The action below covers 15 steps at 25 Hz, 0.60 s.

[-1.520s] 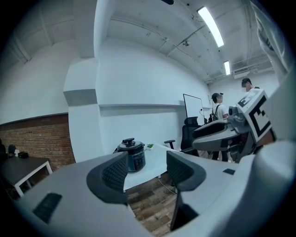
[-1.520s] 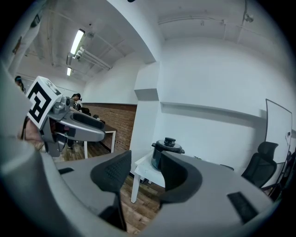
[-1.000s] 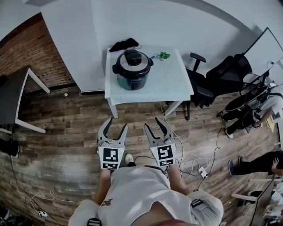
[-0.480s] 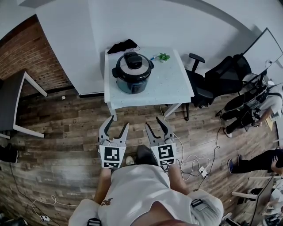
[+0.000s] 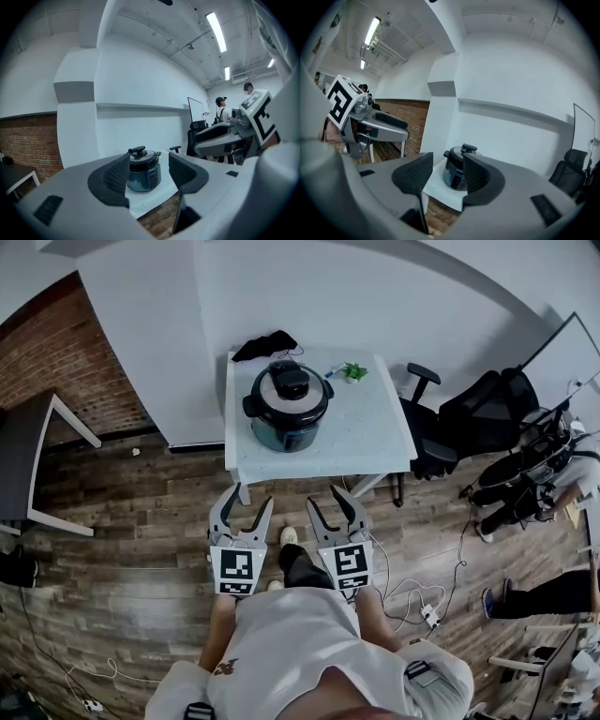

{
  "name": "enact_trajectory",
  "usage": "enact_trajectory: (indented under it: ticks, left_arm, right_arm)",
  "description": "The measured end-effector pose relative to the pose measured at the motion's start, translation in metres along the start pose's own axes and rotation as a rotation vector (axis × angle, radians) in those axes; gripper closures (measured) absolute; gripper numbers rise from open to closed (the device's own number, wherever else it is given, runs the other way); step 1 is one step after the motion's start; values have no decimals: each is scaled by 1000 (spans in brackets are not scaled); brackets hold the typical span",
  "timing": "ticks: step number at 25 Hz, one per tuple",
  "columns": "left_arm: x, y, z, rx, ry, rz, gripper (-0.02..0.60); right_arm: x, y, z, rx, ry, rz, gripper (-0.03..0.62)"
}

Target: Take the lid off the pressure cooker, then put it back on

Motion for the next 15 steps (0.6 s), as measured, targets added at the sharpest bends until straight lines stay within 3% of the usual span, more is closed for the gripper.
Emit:
enact_trajectory:
  ticks: [15]
  left_arm:
    - [34,-1,100,43,-3,-11,325]
  right_arm:
    - [-61,24,91,18,38,9,393]
Point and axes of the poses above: the fingertips, and each gripper's own axes: z forward along the fingers, x to its left, y out of its top, the point moved 9 cm from there along -z, backward along the fingers, and after that the axes turned 15 degrees about z, right-handed, at the moved point
